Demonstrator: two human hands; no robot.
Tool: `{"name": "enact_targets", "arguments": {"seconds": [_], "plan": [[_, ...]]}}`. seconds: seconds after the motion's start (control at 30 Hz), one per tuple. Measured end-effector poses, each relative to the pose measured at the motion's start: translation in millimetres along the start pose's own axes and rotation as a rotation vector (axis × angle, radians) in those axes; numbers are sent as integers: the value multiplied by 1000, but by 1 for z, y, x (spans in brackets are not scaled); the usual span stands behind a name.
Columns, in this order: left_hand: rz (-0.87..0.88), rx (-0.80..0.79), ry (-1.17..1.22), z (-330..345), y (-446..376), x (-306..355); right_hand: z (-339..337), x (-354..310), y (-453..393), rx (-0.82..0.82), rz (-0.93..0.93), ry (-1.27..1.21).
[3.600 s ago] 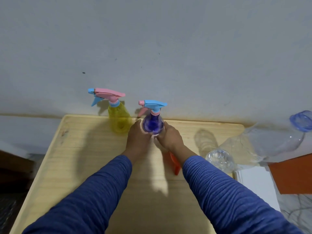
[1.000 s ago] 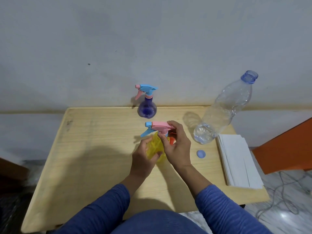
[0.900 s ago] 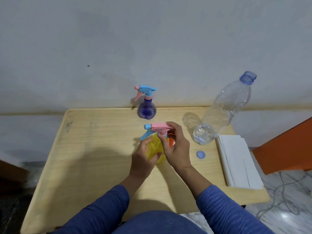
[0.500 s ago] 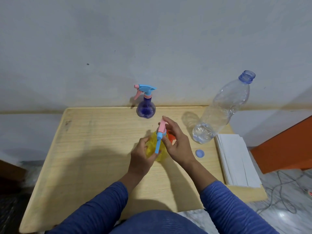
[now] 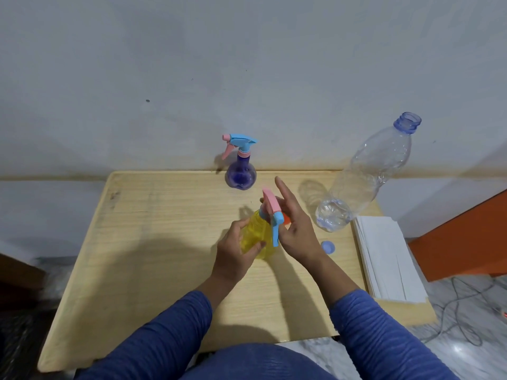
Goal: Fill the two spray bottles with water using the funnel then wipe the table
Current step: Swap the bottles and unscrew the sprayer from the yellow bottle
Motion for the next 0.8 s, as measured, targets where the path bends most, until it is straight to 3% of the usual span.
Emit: {"name": "enact_targets", "arguments": {"seconds": [0.37, 0.57, 0.8], "plan": [[-2, -23, 25, 2, -1, -2, 7, -3, -2, -147, 7, -95], [-17, -42, 30, 5, -1, -3, -3, -3, -5, -40, 14, -10], [-18, -54, 48, 6, 0, -4, 1, -4, -2, -118, 19, -50]]}}
Point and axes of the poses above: each hand's wrist, its own y-axis away from the middle knuckle, its own z-axis out of the palm, x = y × z, the point moved 8 cm from there along -y, towards the middle knuckle, and after that the axes turned 4 degrees about z, right-handed, at the moved point
